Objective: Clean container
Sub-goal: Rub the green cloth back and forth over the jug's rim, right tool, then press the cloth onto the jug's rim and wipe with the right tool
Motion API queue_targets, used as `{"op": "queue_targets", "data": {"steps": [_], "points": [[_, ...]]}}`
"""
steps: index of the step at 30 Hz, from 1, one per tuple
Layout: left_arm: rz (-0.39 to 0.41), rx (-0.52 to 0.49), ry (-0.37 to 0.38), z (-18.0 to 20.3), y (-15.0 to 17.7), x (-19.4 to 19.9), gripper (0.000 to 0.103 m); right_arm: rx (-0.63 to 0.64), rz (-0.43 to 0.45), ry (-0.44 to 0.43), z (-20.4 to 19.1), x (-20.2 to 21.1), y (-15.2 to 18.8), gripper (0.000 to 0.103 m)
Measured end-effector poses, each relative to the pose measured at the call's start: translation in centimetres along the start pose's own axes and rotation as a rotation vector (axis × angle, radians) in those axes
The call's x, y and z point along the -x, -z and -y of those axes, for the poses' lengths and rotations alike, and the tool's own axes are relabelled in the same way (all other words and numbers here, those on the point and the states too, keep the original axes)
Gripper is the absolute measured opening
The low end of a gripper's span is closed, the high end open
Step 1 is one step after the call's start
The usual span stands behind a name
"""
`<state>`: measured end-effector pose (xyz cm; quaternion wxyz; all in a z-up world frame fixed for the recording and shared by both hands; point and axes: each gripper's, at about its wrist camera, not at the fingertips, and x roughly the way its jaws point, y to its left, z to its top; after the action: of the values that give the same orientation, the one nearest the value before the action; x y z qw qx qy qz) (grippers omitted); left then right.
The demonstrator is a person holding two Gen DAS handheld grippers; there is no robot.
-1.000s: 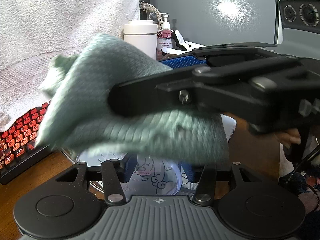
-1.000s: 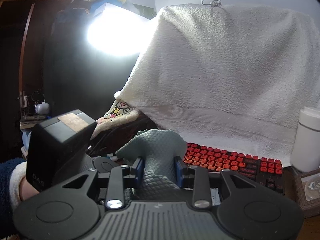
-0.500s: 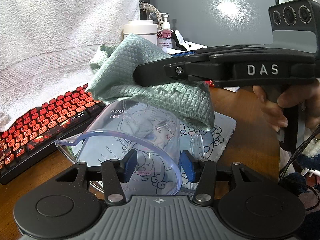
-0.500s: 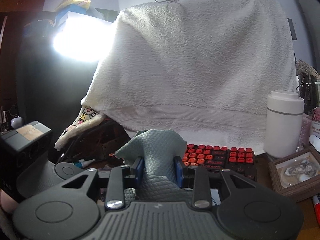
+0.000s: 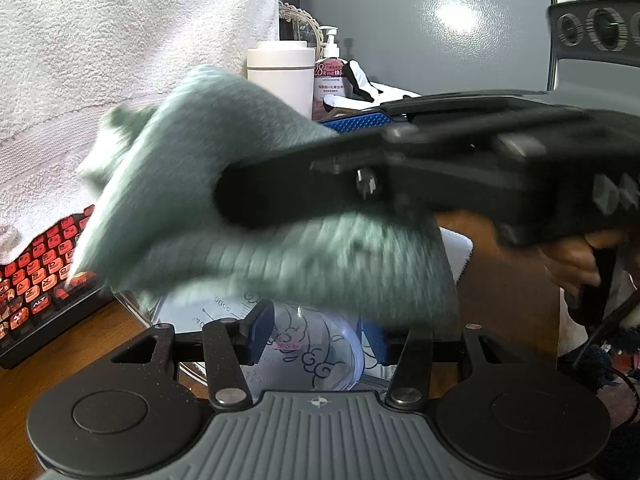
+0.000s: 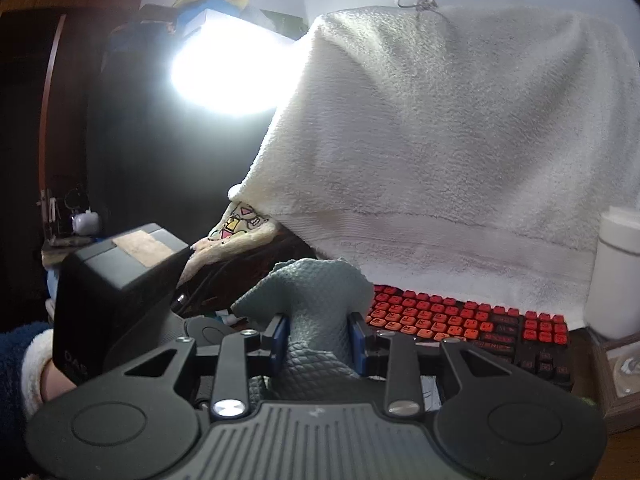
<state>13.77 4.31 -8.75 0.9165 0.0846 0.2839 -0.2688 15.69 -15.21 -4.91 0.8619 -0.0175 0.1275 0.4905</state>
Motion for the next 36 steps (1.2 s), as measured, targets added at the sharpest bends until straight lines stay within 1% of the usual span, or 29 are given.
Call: {"op": "queue_targets", "data": {"steps": [2,6,9,11,14,17,23,26,29,36], "points": [[0.0,0.0,0.0,0.1,0.0,0.0,0.049,-0.034,0.005,0.021,1.1,0.2,0.0,0.031],[0.0,-0.001,-0.001,0.5,0.0,0.0,0.049,-0.059,0.01,0.113,3.1,0.6,0.0,0.031],[0.0,-0.001,-0.001,0.5,0.0,0.1,0.049,-0.062,0.01,0.167,4.0,0.6,0.0,0.031],[0.0,0.0,0.0,0.6,-0.1,0.1,0.049,-0.066,0.01,0.183,4.1,0.6,0.1,0.031],[0.0,0.0,0.0,0.8,-0.1,0.0,0.049,-0.063,0.011,0.185,3.7,0.6,0.1,0.031],[0.0,0.001,0.001,0.4,0.0,0.2,0.049,-0.06,0.012,0.149,2.8,0.5,0.1,0.031],[0.0,0.001,0.001,0.4,-0.1,0.0,0.049,-0.022,0.006,0.049,0.3,0.1,0.1,0.031],[0.0,0.001,0.001,0.4,-0.1,0.0,0.049,-0.003,0.004,0.027,-0.3,0.1,0.1,0.031],[0.0,0.001,0.001,0.4,-0.1,0.0,0.049,-0.007,0.003,0.015,0.2,0.2,0.0,0.031],[0.0,0.001,0.001,0.5,-0.1,0.1,0.049,-0.05,0.007,0.11,2.8,0.6,0.0,0.031]]}}
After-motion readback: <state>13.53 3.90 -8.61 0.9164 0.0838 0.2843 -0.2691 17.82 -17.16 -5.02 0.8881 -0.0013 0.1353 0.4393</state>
